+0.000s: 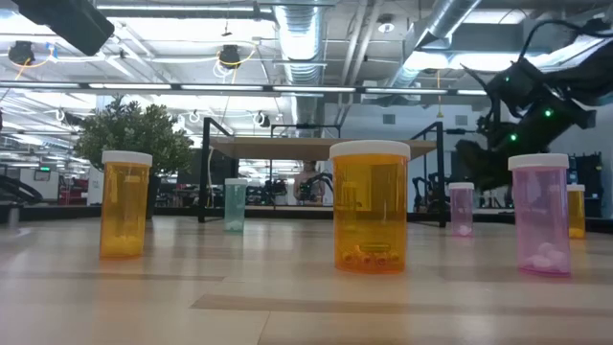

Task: Pick and place medicine bottles onto shelf by color
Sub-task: Put the top blue pill bottle onto the shelf

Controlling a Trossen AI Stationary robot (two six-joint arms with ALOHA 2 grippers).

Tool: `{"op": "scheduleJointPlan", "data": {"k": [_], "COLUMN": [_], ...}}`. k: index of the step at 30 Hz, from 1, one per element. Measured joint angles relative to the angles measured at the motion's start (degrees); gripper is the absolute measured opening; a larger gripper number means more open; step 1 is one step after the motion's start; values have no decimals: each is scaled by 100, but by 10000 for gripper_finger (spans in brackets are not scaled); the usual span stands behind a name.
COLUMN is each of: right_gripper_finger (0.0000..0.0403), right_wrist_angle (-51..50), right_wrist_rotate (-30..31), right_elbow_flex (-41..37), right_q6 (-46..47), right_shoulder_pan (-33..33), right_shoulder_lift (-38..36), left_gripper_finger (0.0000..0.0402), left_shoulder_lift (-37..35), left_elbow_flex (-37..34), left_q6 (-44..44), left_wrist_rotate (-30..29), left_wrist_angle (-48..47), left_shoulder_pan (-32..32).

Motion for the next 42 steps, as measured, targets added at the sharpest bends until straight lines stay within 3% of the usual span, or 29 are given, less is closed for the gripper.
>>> {"op": "scheduleJointPlan", "data": {"k": [10,19,24,33,42], "right_gripper_finger": [128,133,133,134,132], "right_wrist_angle": [-1036,-1406,-1448,-1850,-1937], "right_wrist_rotate": [-27,-37,-40,-328,-512], "right_elbow_flex": [1147,2428,3060,4137,4408], "right_q6": [-529,-892,-1128,-1322,-1342], "right_shoulder_pan": [0,281,631,811,616], "right_shoulder_lift": [-643,-678,-235,1195,2205], "left_gripper_finger": [0,0,0,0,0], "left_shoulder_lift": [2,0,2,1,2], "left_elbow_flex": [0,0,0,0,0], "left_q6": [0,0,0,0,0], "left_wrist_rotate": [2,0,1,2,2], "left_wrist_angle": [0,0,0,0,0], "left_shoulder_pan": [0,0,0,0,1]}}
